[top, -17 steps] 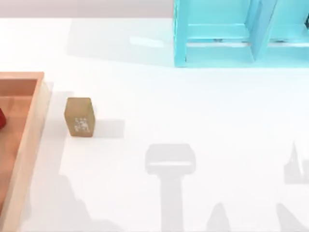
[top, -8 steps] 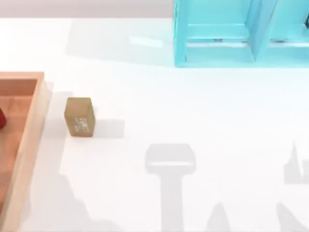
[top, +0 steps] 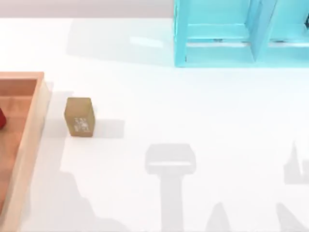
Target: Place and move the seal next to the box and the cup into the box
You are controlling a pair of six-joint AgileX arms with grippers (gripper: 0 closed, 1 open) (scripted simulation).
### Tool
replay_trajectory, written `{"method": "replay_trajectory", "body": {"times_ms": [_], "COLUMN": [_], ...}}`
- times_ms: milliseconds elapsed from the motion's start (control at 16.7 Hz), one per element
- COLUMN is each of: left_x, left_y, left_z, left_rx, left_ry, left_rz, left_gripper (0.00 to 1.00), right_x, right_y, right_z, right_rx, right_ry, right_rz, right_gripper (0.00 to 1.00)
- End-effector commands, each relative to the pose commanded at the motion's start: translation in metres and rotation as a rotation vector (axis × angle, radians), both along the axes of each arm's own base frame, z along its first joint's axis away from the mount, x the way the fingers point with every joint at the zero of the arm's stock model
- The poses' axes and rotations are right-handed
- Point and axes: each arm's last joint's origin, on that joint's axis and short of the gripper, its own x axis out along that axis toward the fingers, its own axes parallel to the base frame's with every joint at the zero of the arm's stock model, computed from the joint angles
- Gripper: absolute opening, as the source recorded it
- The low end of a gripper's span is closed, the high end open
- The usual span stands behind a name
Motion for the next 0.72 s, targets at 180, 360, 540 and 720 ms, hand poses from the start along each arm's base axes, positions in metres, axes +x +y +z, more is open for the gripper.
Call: {"method": "replay_trajectory", "body": {"times_ms": [180, 360, 540, 720], "left_x": [0.015, 0.017, 0.005, -0.006], "left_y": [0.006, 0.013, 0.011, 0.001], "left_z": [0.033, 0.075, 0.093, 0.093], "left_rx": [0.074, 0.107, 0.051, -0.023], "left_ry": [-0.084, -0.123, -0.045, 0.023], "left_rz": [0.015, 0.032, 0.024, 0.003], "left_gripper": [1.0, 1.0, 1.0, 1.0], "right_x": [0.0, 0.0, 0.0, 0.0], "right_y": [0.0, 0.0, 0.0, 0.0], "right_z": [0.0, 0.0, 0.0, 0.0], "right_rx": [0.0, 0.0, 0.0, 0.0], "right_ry": [0.0, 0.0, 0.0, 0.0], "right_rz": [0.0, 0.0, 0.0, 0.0], "right_gripper": [1.0, 1.0, 1.0, 1.0]}}
